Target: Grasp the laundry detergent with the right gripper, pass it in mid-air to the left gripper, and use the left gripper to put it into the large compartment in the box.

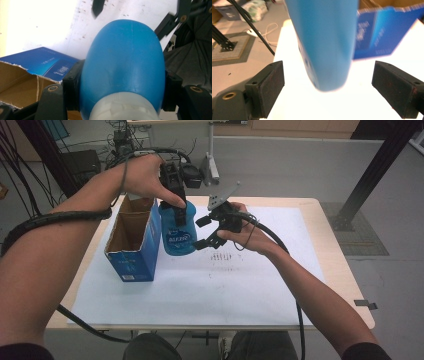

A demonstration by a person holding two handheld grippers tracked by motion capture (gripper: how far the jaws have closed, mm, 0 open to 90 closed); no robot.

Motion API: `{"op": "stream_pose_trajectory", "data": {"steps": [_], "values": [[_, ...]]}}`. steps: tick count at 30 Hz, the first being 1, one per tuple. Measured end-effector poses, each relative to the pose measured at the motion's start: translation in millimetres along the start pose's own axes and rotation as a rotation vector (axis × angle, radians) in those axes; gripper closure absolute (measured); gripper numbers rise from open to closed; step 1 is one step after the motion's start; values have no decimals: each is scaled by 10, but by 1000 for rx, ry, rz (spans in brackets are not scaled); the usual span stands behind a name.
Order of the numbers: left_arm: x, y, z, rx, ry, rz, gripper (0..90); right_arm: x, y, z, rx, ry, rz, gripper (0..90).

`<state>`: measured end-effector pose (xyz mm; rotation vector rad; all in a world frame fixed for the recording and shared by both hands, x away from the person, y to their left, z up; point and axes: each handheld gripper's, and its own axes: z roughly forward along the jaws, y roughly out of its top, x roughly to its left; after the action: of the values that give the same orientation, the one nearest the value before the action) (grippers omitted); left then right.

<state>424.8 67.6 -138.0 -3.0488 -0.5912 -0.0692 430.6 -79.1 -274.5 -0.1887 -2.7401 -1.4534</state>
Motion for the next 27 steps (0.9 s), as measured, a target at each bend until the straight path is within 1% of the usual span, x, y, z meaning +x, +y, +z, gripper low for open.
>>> {"op": "stream_pose_trajectory", "data": {"steps": [1,2,3,4,5,6,8,9,11,12,13,15,18,22,24,27], "values": [[12,0,-17,-1,3,-11,364,-9,-21,-39,9,-15,12,88],[19,-2,-30,-3,7,-18,363,-17,-43,-78,18,-27,34,81],[35,-5,-55,-1,12,-33,363,-26,-59,-108,25,-37,43,80],[43,-9,-69,-7,15,-43,364,-39,-87,-162,44,-61,49,78],[52,-15,-92,-15,20,-59,364,-51,-105,-192,53,-74,58,73],[60,-19,-112,-21,22,-71,364,-69,-134,-240,73,-92,82,68],[85,-25,-145,-23,21,-89,364,-95,-175,-318,96,-122,108,68],[99,-32,-166,-27,19,-104,364,-104,-189,-346,101,-134,118,68],[123,-39,-202,-24,15,-125,364,-126,-221,-440,122,-177,137,68],[141,-47,-231,-26,16,-136,364,-132,-230,-469,134,-190,143,68],[154,-54,-257,-24,14,-153,364,-139,-244,-516,150,-201,160,68],[187,-74,-307,-18,15,-178,364,-155,-264,-582,167,-223,186,68],[227,-118,-374,-12,22,-216,364,-184,-307,-707,203,-270,220,68],[320,-233,-474,-7,26,-289,364,-187,-338,-851,245,-306,246,66],[350,-285,-518,-11,36,-325,364,-190,-352,-915,251,-319,264,66],[406,-394,-610,-11,51,-402,364,-198,-377,-1000,269,-344,290,65]]}}
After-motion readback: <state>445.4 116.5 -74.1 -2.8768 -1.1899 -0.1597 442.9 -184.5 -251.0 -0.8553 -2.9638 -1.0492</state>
